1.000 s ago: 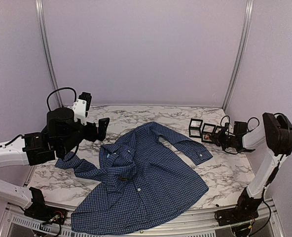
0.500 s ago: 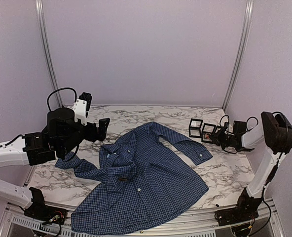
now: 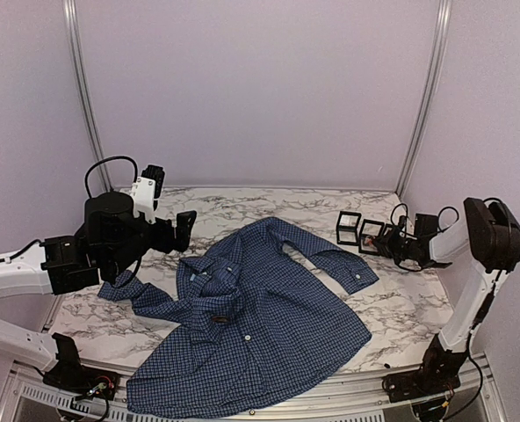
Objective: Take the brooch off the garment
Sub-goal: Place the brooch in the brooch box.
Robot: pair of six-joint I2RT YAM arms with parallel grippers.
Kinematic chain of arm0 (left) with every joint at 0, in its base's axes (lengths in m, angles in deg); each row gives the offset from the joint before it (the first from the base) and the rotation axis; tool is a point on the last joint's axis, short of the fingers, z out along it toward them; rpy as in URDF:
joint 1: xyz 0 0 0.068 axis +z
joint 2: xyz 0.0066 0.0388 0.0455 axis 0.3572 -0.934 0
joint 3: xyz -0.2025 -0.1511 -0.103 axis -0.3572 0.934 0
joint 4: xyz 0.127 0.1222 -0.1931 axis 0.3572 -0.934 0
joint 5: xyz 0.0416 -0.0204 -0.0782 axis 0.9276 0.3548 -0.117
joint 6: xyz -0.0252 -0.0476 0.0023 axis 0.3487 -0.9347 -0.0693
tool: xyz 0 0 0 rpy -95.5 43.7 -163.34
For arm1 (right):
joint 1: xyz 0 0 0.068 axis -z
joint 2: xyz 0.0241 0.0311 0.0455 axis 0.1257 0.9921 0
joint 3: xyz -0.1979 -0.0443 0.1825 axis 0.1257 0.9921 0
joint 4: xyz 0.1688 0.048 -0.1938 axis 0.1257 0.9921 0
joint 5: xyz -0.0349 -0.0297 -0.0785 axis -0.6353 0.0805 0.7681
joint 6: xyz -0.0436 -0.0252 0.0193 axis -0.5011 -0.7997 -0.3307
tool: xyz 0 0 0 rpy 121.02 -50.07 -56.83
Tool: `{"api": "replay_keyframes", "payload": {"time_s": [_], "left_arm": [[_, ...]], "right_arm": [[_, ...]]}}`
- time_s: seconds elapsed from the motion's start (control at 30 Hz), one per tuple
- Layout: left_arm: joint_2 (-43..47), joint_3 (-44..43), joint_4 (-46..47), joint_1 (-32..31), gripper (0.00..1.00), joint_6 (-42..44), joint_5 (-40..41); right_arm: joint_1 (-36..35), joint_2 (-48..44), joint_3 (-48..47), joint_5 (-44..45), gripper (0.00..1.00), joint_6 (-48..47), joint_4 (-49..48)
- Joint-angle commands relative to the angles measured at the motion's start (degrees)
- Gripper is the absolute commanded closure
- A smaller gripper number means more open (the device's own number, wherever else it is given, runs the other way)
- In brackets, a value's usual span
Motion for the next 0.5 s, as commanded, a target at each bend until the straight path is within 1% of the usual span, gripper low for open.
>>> {"api": "replay_keyframes", "payload": {"time_s": [0.0, 0.27, 0.47], "left_arm": [[-0.72, -1.85, -0.77, 0.31, 0.01, -0.63, -0.70], [-0.58, -1.79, -1.00, 0.31, 0.01, -0.81, -0.71], [-0.08, -1.47, -1.20, 0.31, 0.01, -1.19, -0.70]], "right_arm": [[0.57, 1.01, -2.21, 0.65, 1.00, -1.08, 0.63], [0.56, 1.13, -2.61, 0.55, 0.96, -1.43, 1.31], [0.56, 0.99, -2.72, 0.60, 0.90, -1.69, 1.66]]}}
